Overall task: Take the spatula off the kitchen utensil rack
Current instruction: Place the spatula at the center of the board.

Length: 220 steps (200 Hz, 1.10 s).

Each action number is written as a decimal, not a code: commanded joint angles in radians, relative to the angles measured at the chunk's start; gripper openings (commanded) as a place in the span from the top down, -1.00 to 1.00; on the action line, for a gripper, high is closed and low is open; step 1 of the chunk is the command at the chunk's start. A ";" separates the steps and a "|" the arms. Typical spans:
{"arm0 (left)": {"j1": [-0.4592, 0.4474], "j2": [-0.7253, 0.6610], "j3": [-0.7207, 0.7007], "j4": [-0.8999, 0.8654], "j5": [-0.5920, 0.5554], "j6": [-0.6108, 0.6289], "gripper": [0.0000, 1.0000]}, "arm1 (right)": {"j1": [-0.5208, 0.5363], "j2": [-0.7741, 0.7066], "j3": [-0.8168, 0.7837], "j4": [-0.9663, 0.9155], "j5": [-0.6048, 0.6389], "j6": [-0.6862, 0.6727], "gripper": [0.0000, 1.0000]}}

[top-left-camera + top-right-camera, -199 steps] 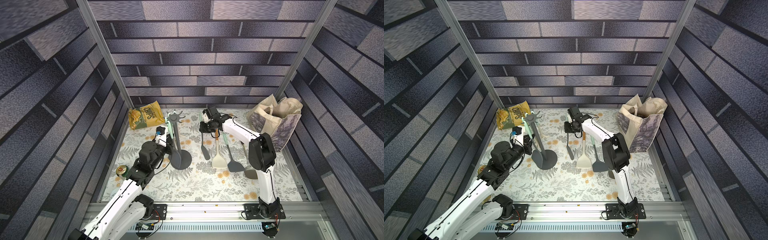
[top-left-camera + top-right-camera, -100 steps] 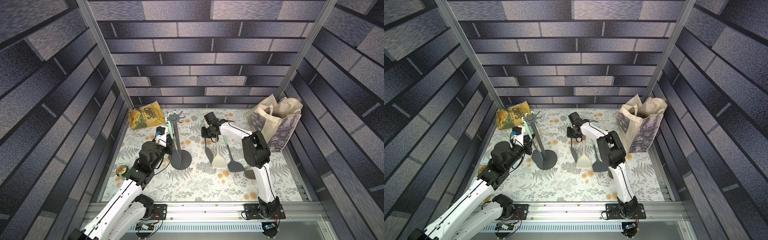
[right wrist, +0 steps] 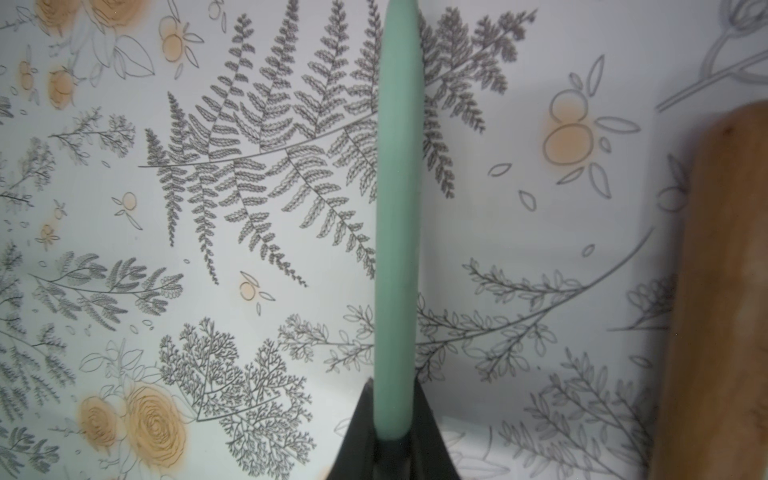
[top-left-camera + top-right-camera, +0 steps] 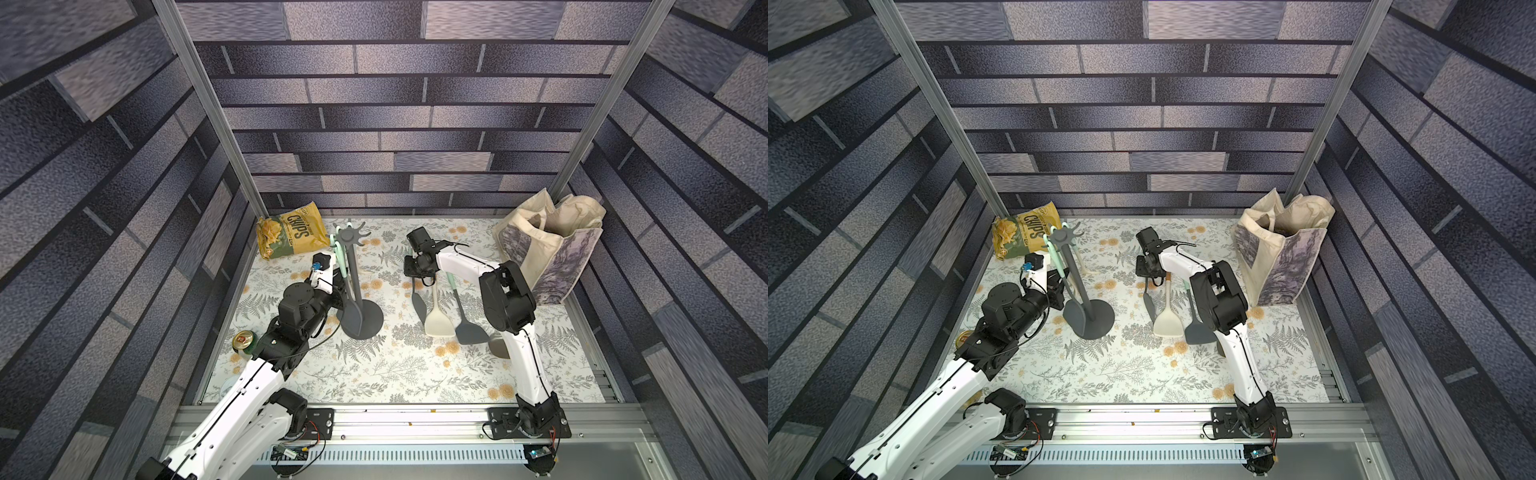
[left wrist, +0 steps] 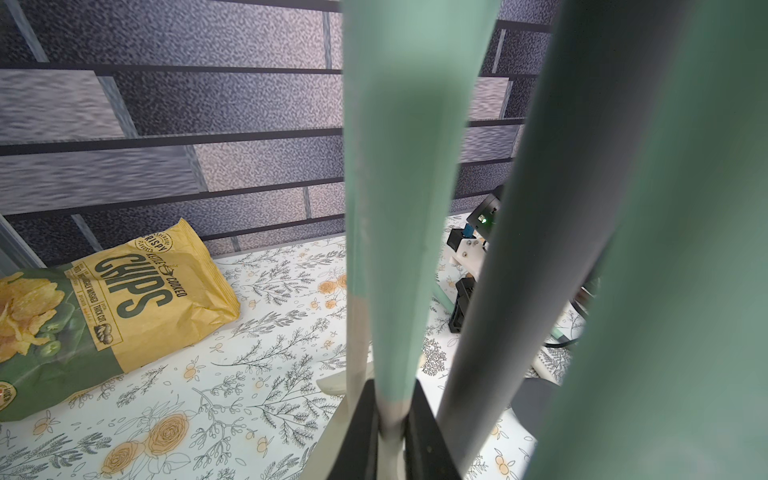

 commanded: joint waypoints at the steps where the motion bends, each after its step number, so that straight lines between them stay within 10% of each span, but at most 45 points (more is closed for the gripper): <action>1: -0.006 0.013 -0.020 -0.042 -0.004 0.015 0.72 | -0.005 0.038 0.020 -0.028 0.020 0.005 0.62; 127: -0.007 0.016 -0.012 -0.048 -0.006 0.016 0.72 | -0.005 0.046 0.014 -0.033 -0.011 -0.021 0.76; 220: -0.009 0.009 -0.007 -0.051 -0.006 0.020 0.72 | -0.005 -0.135 -0.100 0.136 -0.106 -0.001 0.38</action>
